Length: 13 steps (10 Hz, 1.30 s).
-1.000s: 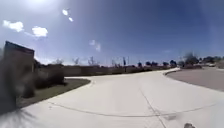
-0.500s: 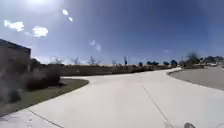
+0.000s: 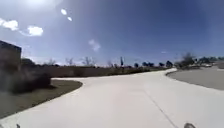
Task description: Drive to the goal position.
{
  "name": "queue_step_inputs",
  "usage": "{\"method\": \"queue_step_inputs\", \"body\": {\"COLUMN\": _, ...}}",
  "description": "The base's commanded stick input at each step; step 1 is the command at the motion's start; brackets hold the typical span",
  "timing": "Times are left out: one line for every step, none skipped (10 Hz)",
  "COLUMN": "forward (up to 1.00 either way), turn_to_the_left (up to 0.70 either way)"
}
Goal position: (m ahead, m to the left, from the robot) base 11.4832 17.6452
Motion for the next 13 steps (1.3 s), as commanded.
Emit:
{"method": "queue_step_inputs", "body": {"forward": 0.7, "turn_to_the_left": 0.0}}
{"method": "queue_step_inputs", "body": {"forward": 0.7, "turn_to_the_left": 0.0}}
{"method": "queue_step_inputs", "body": {"forward": 0.7, "turn_to_the_left": 0.0}}
{"method": "queue_step_inputs", "body": {"forward": 0.7, "turn_to_the_left": 0.0}}
{"method": "queue_step_inputs", "body": {"forward": 0.7, "turn_to_the_left": 0.0}}
{"method": "queue_step_inputs", "body": {"forward": 0.7, "turn_to_the_left": 0.0}}
{"method": "queue_step_inputs", "body": {"forward": 0.7, "turn_to_the_left": 0.0}}
{"method": "queue_step_inputs", "body": {"forward": 0.7, "turn_to_the_left": 0.0}}
{"method": "queue_step_inputs", "body": {"forward": 0.7, "turn_to_the_left": 0.0}}
{"method": "queue_step_inputs", "body": {"forward": 0.7, "turn_to_the_left": 0.0}}
{"method": "queue_step_inputs", "body": {"forward": 0.7, "turn_to_the_left": 0.0}}
{"method": "queue_step_inputs", "body": {"forward": 0.7, "turn_to_the_left": 0.0}}
{"method": "queue_step_inputs", "body": {"forward": 0.7, "turn_to_the_left": 0.0}}
